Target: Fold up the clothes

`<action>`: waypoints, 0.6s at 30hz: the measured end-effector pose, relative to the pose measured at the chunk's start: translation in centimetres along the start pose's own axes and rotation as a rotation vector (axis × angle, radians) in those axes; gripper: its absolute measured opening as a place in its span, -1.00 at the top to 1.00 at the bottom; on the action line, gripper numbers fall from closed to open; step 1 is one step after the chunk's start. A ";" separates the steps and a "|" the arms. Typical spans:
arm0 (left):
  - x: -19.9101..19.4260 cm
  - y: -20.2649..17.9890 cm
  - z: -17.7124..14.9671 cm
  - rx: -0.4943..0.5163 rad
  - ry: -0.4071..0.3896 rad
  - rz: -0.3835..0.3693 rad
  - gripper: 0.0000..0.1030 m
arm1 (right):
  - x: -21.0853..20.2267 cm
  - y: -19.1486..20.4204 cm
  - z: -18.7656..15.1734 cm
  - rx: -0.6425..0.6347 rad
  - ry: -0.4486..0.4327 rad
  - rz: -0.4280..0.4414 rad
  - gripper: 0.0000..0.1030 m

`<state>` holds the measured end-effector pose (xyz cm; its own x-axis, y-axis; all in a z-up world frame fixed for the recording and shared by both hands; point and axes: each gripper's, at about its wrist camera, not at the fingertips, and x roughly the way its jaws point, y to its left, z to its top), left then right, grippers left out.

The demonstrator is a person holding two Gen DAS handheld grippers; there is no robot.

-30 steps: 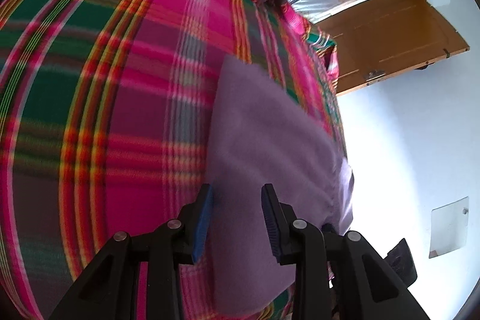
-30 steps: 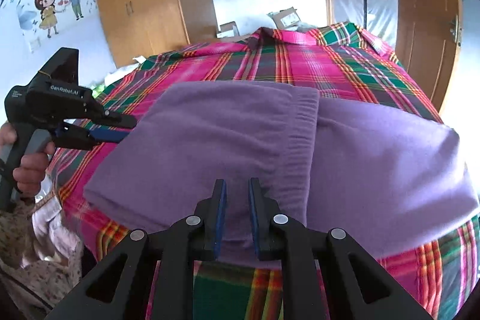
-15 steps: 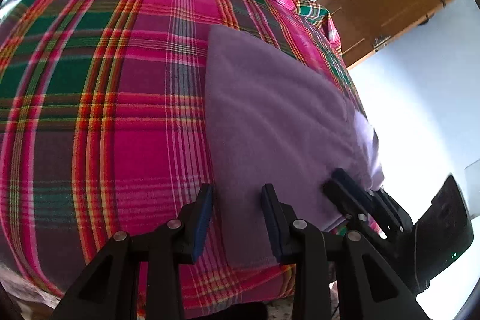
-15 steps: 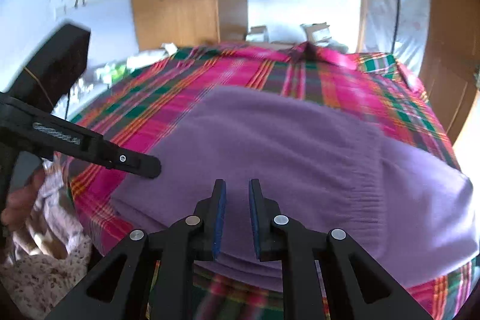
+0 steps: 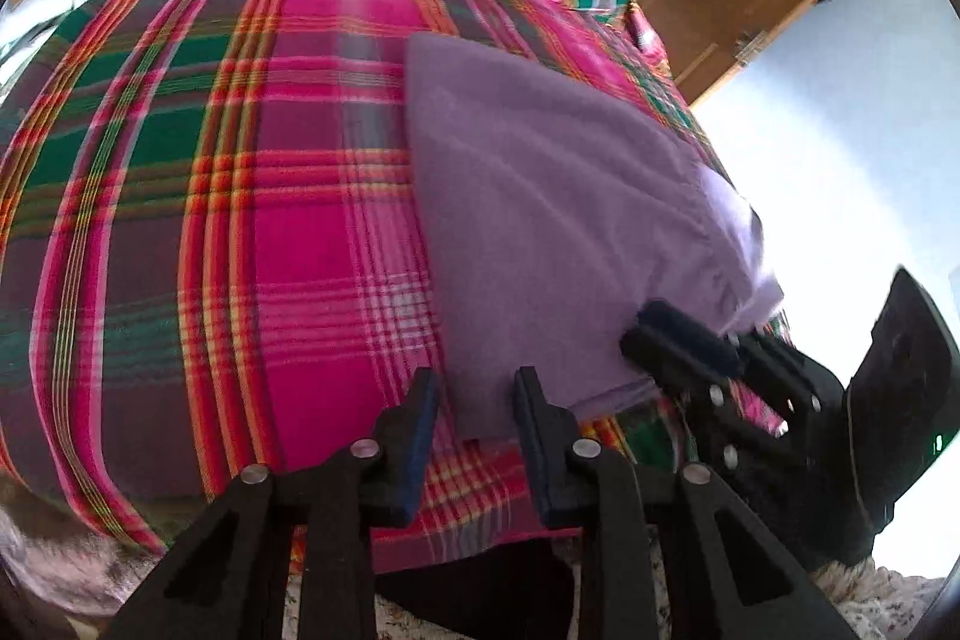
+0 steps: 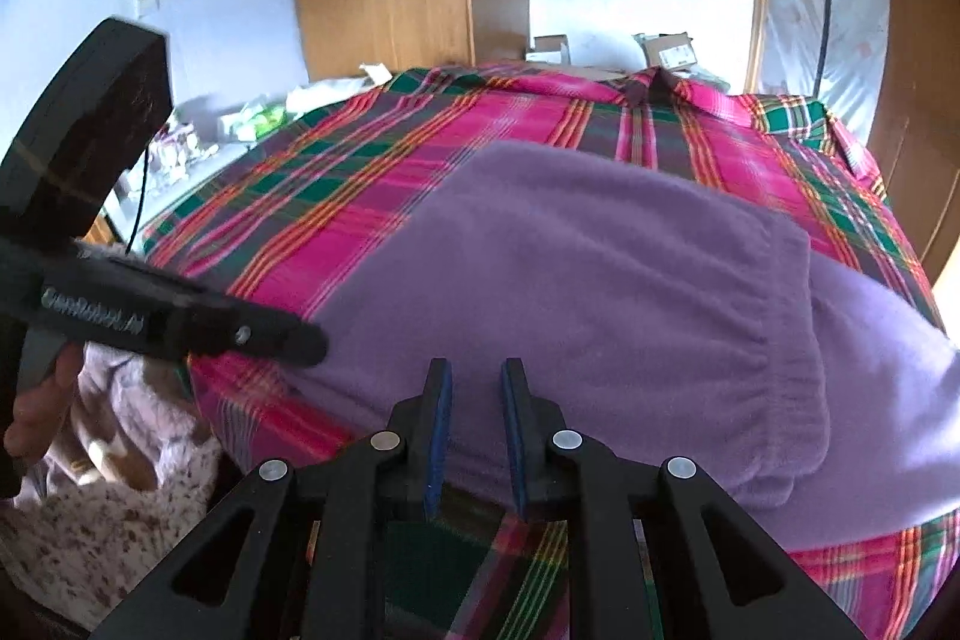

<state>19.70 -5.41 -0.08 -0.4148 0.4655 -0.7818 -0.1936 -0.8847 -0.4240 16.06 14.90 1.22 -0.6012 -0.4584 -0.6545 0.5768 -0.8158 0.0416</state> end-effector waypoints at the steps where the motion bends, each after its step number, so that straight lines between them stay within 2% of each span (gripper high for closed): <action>1: -0.3 -0.2 0.3 0.011 -0.019 -0.003 0.49 | 0.0 -0.3 0.4 0.004 -0.010 -0.008 0.64; 3: -0.8 -0.8 1.1 0.031 -0.059 -0.027 0.49 | 0.2 -0.9 0.8 0.019 -0.013 -0.028 0.64; 5: -0.6 -1.2 1.8 0.036 -0.065 -0.049 0.49 | 0.8 -1.5 1.0 0.046 -0.002 -0.050 0.64; 7: 0.6 -1.7 2.3 0.052 -0.041 -0.060 0.49 | 1.1 -2.0 0.8 0.073 0.014 -0.044 0.64; 10: 2.9 -2.3 2.0 0.084 0.030 -0.037 0.50 | 1.2 -2.4 0.3 0.106 0.032 -0.017 0.64; 12: 2.8 -2.7 1.3 0.129 0.021 -0.033 0.50 | 0.9 -2.6 0.3 0.111 0.030 -0.005 0.64; 18: 2.3 -3.1 0.6 0.220 0.081 -0.030 0.50 | 0.1 -3.3 0.4 0.124 0.023 0.033 0.64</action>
<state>18.86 -1.58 -0.28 -0.3353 0.4841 -0.8082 -0.3977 -0.8505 -0.3444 13.85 17.43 1.33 -0.5696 -0.4785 -0.6683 0.5220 -0.8386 0.1555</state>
